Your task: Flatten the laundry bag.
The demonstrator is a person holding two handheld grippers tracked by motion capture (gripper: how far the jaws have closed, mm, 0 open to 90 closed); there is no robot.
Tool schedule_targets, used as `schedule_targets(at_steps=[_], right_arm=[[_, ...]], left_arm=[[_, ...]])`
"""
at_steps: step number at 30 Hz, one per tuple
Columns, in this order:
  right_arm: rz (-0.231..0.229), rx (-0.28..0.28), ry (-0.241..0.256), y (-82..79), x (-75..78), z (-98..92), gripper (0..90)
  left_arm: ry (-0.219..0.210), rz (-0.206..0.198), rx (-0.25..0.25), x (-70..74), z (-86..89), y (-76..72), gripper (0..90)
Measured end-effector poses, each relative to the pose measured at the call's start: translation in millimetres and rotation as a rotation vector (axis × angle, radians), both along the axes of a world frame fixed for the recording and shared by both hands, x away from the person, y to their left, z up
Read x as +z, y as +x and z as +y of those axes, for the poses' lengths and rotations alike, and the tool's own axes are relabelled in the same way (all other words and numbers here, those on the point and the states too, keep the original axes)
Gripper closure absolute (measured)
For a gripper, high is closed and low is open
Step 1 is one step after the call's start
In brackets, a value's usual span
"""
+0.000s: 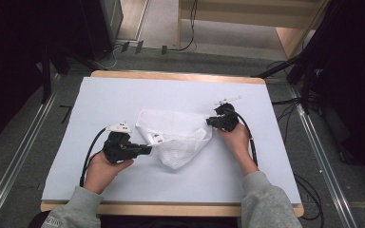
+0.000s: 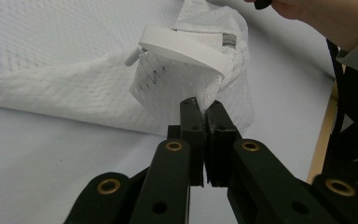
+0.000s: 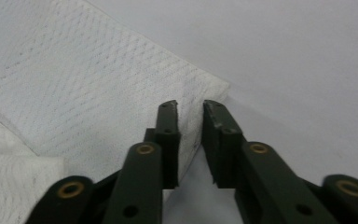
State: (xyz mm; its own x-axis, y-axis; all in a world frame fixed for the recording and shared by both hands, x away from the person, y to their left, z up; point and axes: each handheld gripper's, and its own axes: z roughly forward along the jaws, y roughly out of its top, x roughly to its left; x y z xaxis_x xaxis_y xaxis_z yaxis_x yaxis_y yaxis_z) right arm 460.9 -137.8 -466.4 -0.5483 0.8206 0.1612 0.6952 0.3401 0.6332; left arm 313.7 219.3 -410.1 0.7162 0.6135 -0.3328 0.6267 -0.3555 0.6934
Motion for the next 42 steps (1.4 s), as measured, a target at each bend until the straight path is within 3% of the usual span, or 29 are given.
schedule_targets(at_steps=[1, 6, 13, 16, 20, 22, 24, 29, 35, 42], right_arm=[[0.001, 0.007, -0.008, 1.0, 0.4, 0.5, 88.7], [0.001, -0.018, 0.004, 8.2, 3.6, -3.1, 90.0], [-0.013, -0.104, 0.016, 18.3, 3.7, -29.9, 90.0], [-0.008, -0.14, 0.044, 19.7, 4.2, -42.6, 90.0], [0.002, -0.156, 0.045, 19.2, 3.2, -47.9, 90.0], [-0.002, -0.149, 0.034, 18.2, 3.4, -46.5, 87.3], [-0.012, -0.151, 0.044, 16.6, 6.1, -45.7, 82.2], [-0.059, -0.11, 0.064, 6.1, 23.6, -42.4, 76.9], [-0.101, -0.046, 0.101, -5.1, 38.5, -29.3, 78.8], [-0.086, 0.057, 0.14, -17.8, 47.1, 1.3, 90.0]], left_arm=[[0.0, 0.0, -0.002, 0.2, -0.2, -1.4, 88.8], [-0.001, -0.009, -0.01, 0.8, -3.4, -6.9, 88.8], [0.008, -0.007, -0.041, -0.5, -11.7, -9.4, 88.8], [0.013, -0.004, -0.054, -0.7, -15.6, -10.5, 88.7], [0.017, 0.009, -0.091, -3.4, -23.5, -12.2, 88.3], [0.022, 0.028, -0.127, -6.8, -28.8, -12.6, 83.4], [0.057, 0.025, -0.134, -8.1, -31.1, -12.9, 71.4], [0.022, 0.016, -0.12, -1.8, -15.6, -9.5, 54.7], [0.0, 0.005, -0.049, 5.5, 4.0, -2.9, 51.9], [-0.01, 0.005, -0.006, 6.0, 16.9, 4.6, 51.9]])
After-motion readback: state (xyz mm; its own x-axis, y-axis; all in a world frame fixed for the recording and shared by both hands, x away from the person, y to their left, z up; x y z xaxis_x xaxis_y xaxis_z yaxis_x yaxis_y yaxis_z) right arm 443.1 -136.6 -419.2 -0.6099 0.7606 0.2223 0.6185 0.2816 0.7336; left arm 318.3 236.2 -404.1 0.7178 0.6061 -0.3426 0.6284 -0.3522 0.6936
